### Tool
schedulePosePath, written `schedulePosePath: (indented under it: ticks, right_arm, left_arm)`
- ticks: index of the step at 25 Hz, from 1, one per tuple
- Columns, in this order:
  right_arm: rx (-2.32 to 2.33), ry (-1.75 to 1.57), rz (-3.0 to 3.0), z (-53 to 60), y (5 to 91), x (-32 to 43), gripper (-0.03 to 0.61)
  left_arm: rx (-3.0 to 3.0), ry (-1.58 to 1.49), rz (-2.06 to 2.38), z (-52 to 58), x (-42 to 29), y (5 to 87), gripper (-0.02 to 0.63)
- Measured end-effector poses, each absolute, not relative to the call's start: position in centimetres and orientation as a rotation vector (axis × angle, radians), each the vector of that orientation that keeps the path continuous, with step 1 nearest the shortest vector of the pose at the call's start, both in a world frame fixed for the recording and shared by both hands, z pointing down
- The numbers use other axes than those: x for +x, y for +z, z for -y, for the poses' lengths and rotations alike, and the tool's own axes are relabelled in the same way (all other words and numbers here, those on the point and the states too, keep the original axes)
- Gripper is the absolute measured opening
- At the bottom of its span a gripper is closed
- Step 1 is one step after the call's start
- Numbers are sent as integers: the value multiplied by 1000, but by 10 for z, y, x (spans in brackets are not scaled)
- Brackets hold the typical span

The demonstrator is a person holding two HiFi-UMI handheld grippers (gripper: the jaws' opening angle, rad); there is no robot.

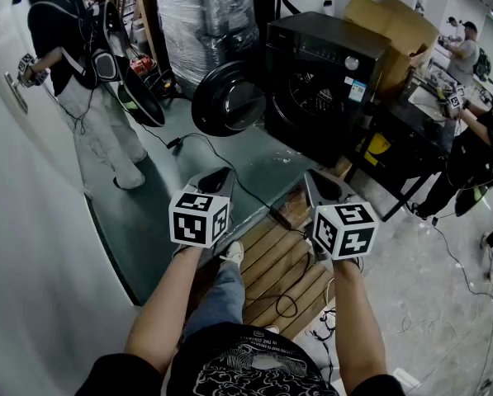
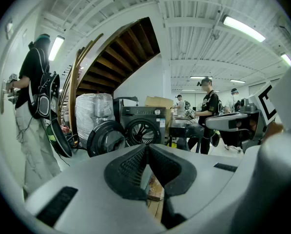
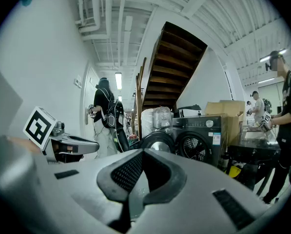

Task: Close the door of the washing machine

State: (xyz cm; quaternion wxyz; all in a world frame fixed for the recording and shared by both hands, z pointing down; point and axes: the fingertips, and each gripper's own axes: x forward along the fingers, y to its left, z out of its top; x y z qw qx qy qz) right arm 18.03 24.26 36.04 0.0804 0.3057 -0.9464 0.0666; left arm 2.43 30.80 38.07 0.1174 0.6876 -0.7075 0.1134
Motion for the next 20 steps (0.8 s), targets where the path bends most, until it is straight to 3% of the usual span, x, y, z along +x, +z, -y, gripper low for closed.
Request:
schedulePosePath:
  ticks: [20]
  right_arm:
    - [925, 192, 2825, -214, 367, 175, 21]
  left_arm:
    - [2012, 292, 2027, -272, 18, 389, 41]
